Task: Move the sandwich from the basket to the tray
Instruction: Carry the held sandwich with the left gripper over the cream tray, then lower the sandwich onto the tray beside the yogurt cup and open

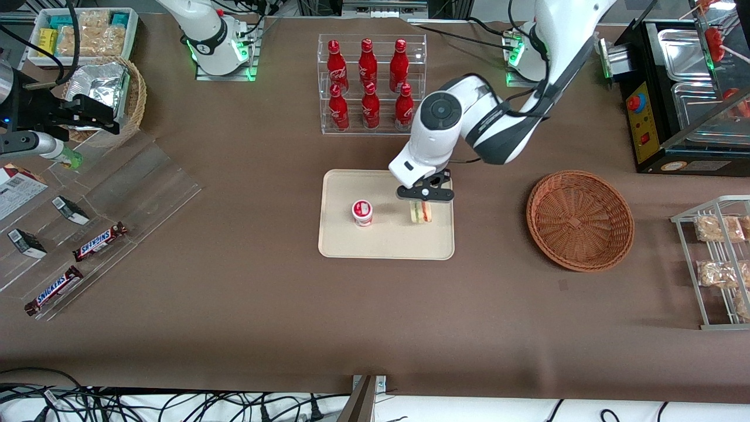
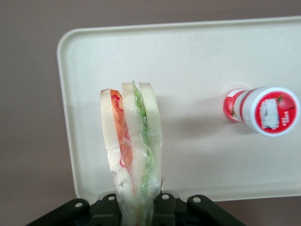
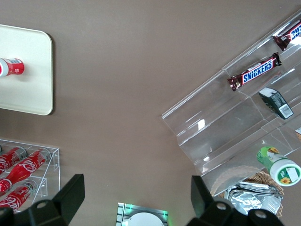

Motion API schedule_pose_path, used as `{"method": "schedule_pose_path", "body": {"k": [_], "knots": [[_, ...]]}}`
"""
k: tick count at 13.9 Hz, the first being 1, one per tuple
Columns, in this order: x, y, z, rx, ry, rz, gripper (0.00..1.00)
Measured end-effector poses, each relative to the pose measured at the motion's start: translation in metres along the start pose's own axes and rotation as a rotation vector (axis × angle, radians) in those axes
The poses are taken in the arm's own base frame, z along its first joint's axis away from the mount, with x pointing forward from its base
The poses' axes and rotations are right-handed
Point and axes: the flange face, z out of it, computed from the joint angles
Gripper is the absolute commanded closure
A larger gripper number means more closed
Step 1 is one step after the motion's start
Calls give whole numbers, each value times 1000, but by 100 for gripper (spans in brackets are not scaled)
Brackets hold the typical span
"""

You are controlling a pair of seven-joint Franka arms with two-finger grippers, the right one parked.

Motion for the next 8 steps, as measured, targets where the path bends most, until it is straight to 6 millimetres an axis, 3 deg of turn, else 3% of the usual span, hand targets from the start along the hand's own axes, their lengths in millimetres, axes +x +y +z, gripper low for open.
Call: {"method": "schedule_pose_path", "body": {"k": [5,8], "knots": [[6,-3,53,2,-4,37,100],[6,-5,68,6,-13,38,100]]}}
